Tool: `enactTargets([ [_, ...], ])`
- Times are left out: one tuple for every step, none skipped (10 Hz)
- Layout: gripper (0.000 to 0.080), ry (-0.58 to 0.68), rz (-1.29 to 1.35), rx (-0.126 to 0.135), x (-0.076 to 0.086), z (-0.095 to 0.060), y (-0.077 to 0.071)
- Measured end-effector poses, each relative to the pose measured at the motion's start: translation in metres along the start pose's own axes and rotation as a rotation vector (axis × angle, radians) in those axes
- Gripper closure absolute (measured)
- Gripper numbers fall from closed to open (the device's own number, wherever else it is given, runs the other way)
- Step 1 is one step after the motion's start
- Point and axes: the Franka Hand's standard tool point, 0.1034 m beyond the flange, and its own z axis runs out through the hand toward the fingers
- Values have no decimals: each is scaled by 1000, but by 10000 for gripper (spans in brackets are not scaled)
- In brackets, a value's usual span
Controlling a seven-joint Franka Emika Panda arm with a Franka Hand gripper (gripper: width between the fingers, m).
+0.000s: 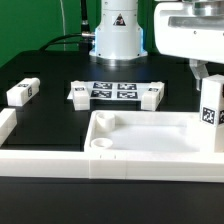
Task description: Assemble desk
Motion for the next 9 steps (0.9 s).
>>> enactTargets([
  [509, -1, 60, 0, -1, 0, 0],
  [509, -2, 127, 0, -3, 1, -1],
  [509, -3, 165, 0, -3, 1, -1],
  [447, -3, 162, 0, -3, 1, -1],
  [312, -3, 114, 1, -3, 1, -1],
  [312, -1, 84, 2, -3, 0, -1],
  [186, -6, -1, -8, -5, 0, -1],
  [161, -5, -121, -7, -4, 0, -1],
  [161, -6, -164, -7, -4, 0, -1],
])
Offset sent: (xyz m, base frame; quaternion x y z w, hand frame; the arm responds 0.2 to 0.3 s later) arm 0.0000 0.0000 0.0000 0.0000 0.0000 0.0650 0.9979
